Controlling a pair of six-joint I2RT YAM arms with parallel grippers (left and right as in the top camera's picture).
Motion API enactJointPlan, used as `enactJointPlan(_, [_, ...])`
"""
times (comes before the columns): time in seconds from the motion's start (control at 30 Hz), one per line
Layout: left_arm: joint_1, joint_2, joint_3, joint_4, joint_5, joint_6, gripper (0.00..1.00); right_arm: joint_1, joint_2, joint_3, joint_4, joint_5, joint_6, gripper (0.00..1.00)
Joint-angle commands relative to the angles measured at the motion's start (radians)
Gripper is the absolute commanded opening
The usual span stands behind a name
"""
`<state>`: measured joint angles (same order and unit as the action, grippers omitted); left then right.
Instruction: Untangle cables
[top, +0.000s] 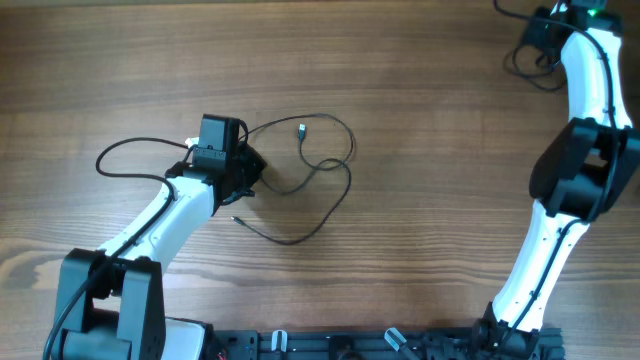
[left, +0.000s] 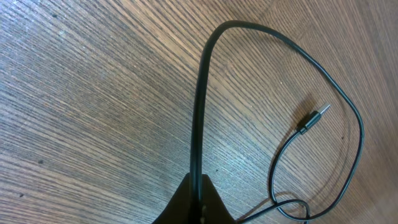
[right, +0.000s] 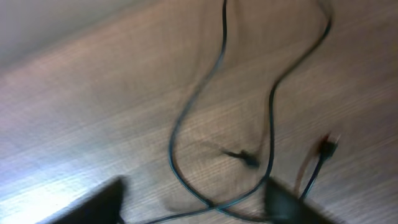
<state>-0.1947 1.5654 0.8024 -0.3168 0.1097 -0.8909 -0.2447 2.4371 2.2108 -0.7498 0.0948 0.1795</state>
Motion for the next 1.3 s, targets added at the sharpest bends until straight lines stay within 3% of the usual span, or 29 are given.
enactJointPlan(0.0, [-0.005,0.006,0.0,0.0,-0.014,0.024,0.04,0.006,0.026,0.006,-0.054,0.01,0.014,1.0])
enactJointPlan(0.13, [-0.005,0.006,0.0,0.0,-0.014,0.024,0.04,0.006,-0.011,0.006,-0.128,-0.009,0.014,1.0])
enactJointPlan(0.33, [-0.005,0.006,0.0,0.0,-0.014,0.024,0.06,0.031,-0.163,0.006,-0.249,-0.228,0.005,1.0])
enactJointPlan(0.47, [-0.005,0.006,0.0,0.0,-0.014,0.024,0.04,0.105,-0.248,0.006,-0.428,-0.329,-0.075,1.0])
enactJointPlan(0.7, [-0.005,0.006,0.0,-0.001,-0.014,0.024,0.04,0.254,-0.354,0.006,-0.686,-0.357,-0.16,1.0])
enactJointPlan(0.93, [-0.006,0.006,0.0,0.0,-0.013,0.019,0.04,0.287,-0.592,0.006,-0.859,-0.35,-0.161,1.0])
enactJointPlan(1.1, [-0.006,0.006,0.0,0.0,0.102,-0.174,0.04,0.287,-0.754,-0.14,-0.858,-0.351,-0.165,1.0])
enactJointPlan(1.17, [-0.025,0.006,0.0,0.003,0.118,-0.264,0.04,0.287,-0.855,-0.269,-0.856,-0.351,-0.141,1.0])
enactJointPlan(1.27, [-0.086,0.006,0.0,0.048,0.119,-0.3,0.04,0.287,-1.03,-0.501,-0.763,-0.359,-0.11,1.0])
